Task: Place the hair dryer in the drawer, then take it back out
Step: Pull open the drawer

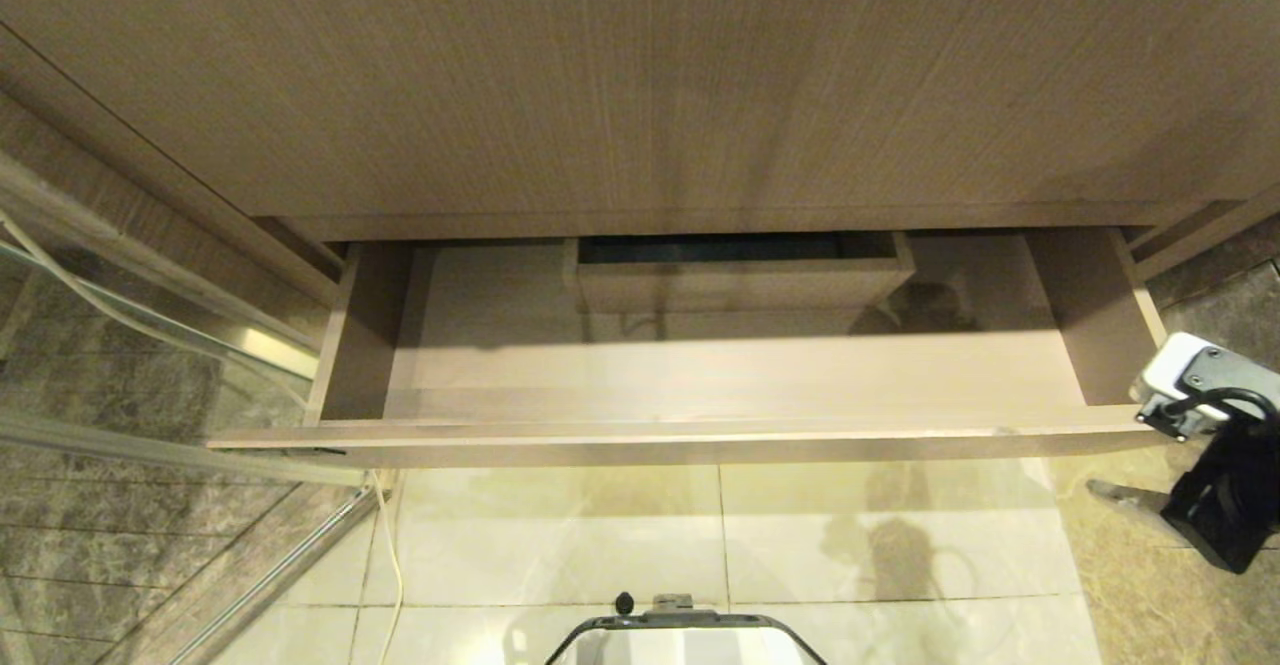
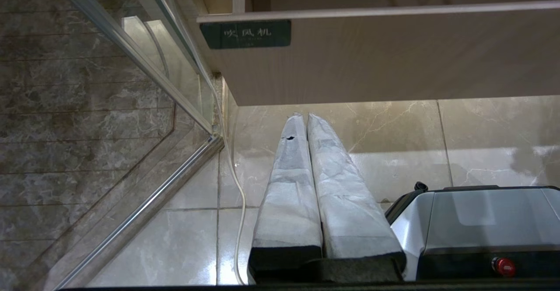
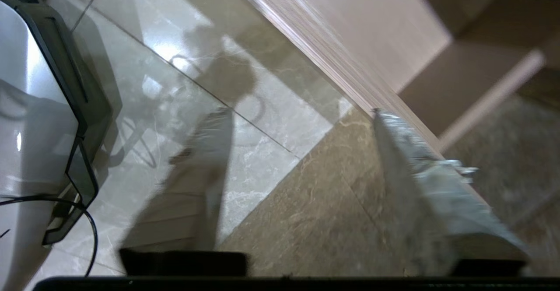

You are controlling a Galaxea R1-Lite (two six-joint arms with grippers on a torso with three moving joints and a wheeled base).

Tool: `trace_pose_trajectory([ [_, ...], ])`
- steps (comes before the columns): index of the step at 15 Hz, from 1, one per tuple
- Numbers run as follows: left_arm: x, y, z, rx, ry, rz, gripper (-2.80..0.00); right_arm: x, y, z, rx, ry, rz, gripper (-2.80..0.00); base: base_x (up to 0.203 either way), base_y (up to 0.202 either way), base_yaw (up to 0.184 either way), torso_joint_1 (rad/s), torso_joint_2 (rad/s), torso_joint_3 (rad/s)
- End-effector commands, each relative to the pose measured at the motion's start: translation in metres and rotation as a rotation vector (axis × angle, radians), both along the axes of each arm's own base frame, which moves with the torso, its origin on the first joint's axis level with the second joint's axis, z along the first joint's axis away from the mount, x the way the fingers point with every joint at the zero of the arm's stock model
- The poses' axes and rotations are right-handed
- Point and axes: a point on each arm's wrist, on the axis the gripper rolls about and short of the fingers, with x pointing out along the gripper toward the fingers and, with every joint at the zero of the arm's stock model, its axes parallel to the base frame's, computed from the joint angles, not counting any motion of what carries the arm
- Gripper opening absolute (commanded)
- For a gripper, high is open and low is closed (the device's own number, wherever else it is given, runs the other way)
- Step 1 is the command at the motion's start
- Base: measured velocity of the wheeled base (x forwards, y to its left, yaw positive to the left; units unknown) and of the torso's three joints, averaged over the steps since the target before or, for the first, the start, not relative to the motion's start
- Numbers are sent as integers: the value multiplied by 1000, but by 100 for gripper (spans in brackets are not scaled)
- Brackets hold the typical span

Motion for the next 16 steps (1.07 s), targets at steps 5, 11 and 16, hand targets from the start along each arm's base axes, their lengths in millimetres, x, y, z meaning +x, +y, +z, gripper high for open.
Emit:
trace_pose_trajectory([
  [5,0,0,0,0,2,0,-280,-45,-6,12,64,-171,-61,-280,0,0,0,0,0,0],
  [11,0,0,0,0,2,0,-280,-87,-5,2,381,-254,-215,-280,0,0,0,0,0,0],
  [16,0,0,0,0,2,0,-280,-161,-8,-42,607,-488,-259,-280,0,0,0,0,0,0],
])
